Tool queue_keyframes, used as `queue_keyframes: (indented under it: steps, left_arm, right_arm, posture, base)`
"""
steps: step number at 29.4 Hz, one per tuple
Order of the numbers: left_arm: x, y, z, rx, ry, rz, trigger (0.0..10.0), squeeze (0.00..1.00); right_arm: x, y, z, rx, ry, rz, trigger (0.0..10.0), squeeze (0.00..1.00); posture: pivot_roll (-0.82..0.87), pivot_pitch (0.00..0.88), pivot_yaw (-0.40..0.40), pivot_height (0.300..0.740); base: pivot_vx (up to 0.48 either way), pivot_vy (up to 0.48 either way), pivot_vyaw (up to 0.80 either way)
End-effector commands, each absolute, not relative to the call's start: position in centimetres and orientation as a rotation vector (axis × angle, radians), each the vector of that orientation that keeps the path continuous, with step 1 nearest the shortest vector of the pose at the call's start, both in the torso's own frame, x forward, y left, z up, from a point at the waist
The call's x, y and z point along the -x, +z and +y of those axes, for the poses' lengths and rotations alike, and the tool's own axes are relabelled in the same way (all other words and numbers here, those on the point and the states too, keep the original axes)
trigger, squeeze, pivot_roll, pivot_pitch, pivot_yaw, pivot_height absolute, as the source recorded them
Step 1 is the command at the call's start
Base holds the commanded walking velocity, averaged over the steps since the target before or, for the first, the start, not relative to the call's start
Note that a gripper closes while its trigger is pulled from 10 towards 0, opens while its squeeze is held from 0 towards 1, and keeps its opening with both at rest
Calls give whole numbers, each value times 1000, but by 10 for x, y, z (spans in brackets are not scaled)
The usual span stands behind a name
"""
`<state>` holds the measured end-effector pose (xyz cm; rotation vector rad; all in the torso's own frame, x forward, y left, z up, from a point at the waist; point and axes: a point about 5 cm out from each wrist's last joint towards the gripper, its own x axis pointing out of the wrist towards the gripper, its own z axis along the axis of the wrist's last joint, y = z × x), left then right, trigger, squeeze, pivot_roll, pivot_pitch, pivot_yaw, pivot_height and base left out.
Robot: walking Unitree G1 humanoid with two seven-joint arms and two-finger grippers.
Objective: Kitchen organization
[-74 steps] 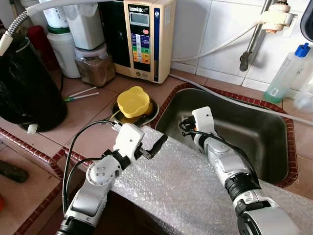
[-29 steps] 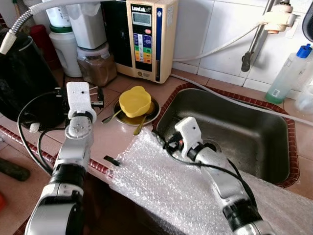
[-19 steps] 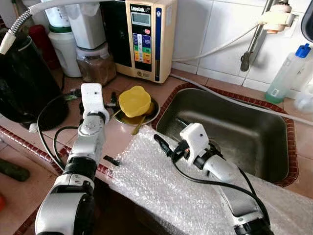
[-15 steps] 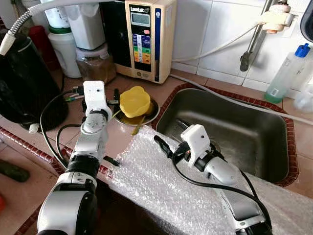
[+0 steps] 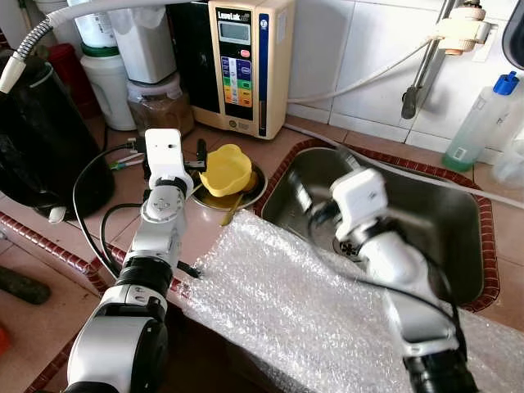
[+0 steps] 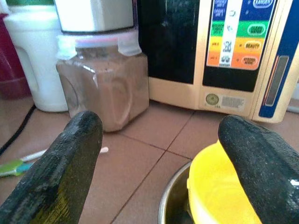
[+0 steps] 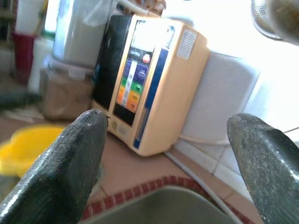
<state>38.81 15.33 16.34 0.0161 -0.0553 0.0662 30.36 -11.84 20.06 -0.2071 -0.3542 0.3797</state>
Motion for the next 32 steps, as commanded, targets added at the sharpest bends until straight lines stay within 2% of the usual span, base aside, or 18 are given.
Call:
queue_keyframes:
  steps: [1,4,5,9,13,18,26,32]
  left_arm:
    - [-388,158,153,-3,58,-8,10000,0]
    - [-389,155,153,37,49,21,10000,0]
    - [-389,155,153,37,49,21,10000,0]
    - [-390,152,152,57,49,66,10000,0]
    - [-392,149,148,129,39,113,10000,0]
    - [-393,152,147,120,25,121,10000,0]
    - [-394,145,147,114,14,197,10000,0]
    - [-393,139,133,115,-58,268,10000,0]
  right_arm:
    - [-298,215,-112,144,481,-347,10000,0]
    - [-285,218,-107,101,643,-298,10000,0]
    - [-285,218,-107,101,643,-298,10000,0]
    - [-260,206,-105,179,863,-188,10000,0]
    - [-256,180,-115,220,848,-42,10000,0]
    - [-254,164,-122,219,802,88,10000,0]
    - [-248,153,-119,250,815,139,10000,0]
    - [-248,149,-115,268,799,149,10000,0]
  posture:
    - [5,0,58,740]
    - [-3,0,61,740]
    - [-3,0,61,740]
    - [-12,0,65,740]
    - [-18,0,70,740]
    - [-17,0,73,740]
    - [-15,0,80,740]
    - [-19,0,82,740]
  base:
    - [0,0,0]
    - [0,0,0]
    - [0,0,0]
    - [0,0,0]
    - [0,0,0]
    - [0,0,0]
    - [0,0,0]
    - [0,0,0]
